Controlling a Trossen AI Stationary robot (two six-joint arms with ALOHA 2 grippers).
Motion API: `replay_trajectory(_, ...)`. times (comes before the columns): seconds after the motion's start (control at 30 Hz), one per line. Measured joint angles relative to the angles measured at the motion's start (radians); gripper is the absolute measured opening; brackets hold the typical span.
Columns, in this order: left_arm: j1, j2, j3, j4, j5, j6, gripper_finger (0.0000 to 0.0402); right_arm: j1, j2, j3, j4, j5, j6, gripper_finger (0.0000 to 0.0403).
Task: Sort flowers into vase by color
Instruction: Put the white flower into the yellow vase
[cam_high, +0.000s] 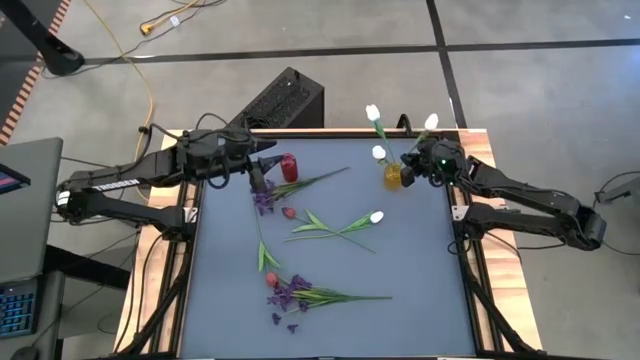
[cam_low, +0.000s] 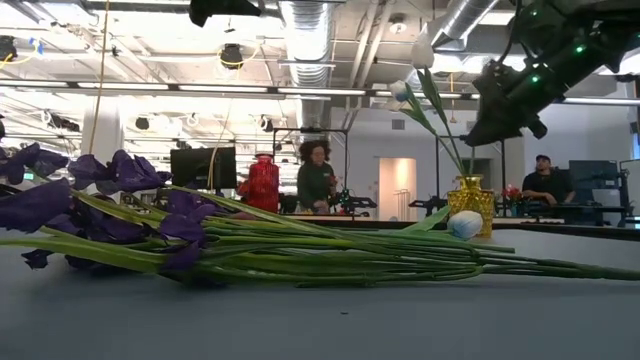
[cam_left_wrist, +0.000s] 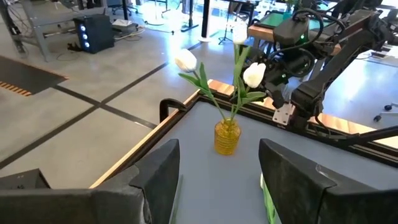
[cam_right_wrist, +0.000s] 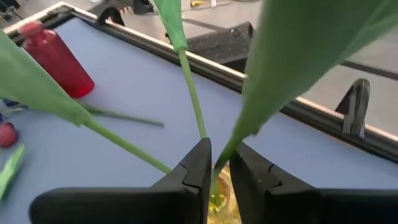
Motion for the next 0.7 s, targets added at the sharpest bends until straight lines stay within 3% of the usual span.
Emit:
replay_trajectory(0.43, 0.0, 0.0, 0.0, -0.006, 0.006, 0.042, 0.0208, 0.01, 0.0, 0.085, -0.337, -0.084, 0.04, 0.0255)
replay_trajectory(0.7, 0.0, 0.001, 0.0, -0.006, 0.042, 0.069, 0.0208, 0.074, 0.001, 0.221, -0.582, -0.162, 0.075, 0.0276)
